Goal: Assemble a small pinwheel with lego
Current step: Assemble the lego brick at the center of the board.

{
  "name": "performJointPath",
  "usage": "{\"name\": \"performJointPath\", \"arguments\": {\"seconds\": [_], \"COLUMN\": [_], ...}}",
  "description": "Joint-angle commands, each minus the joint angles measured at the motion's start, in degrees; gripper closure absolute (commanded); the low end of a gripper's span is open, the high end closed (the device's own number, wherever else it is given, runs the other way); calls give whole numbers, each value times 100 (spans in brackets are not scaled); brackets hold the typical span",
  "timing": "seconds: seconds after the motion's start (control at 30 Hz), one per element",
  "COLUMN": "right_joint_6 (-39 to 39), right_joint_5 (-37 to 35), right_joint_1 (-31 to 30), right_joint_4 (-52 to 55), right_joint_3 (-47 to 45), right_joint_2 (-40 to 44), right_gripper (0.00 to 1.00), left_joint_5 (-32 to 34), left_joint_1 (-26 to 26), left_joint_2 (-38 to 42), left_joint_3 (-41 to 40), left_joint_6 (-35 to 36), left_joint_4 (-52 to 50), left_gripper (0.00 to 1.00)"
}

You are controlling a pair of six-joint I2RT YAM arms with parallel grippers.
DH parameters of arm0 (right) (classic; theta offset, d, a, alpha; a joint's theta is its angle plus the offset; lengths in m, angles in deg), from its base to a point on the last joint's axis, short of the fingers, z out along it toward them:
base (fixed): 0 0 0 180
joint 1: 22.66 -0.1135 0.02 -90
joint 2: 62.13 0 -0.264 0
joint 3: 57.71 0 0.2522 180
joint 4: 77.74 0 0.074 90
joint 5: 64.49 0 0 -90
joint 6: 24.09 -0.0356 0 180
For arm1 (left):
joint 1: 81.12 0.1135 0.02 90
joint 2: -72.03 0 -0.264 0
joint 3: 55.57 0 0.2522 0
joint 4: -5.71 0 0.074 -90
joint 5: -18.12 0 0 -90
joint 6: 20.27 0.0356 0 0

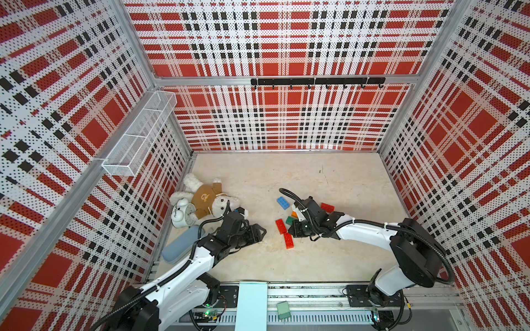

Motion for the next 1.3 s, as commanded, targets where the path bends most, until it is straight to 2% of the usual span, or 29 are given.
{"name": "performJointPath", "arguments": {"seconds": [0.0,0.13,0.37,0.47,0.67,0.97,1.27], "right_joint_6": [-204,-359,-523,-521,-562,-573,-590], "right_joint_5": [210,460,603,642,723,784,790], "right_joint_1": [211,214,214,214,213,207,206], "right_joint_4": [-329,-641,-1082,-1146,-1303,-1377,-1417], "right_joint_3": [-384,-437,-510,-506,-489,-409,-378], "right_joint_2": [52,-235,-474,-555,-684,-815,-865], "right_gripper": [94,98,98,98,98,98,98], "left_joint_5": [-335,-426,-592,-655,-529,-377,-331], "left_joint_1": [-392,-816,-1141,-1173,-1163,-1084,-1042], "left_joint_2": [-359,-1203,-2580,-2929,-3003,-2682,-2786], "left_joint_3": [-118,-66,12,-16,-66,-214,-174], "left_joint_6": [-73,-322,-770,-923,-1031,-1012,-987], "left_joint_4": [566,1319,2736,3225,3384,3083,3092], "left_gripper": [54,77,83,84,86,85,85]}}
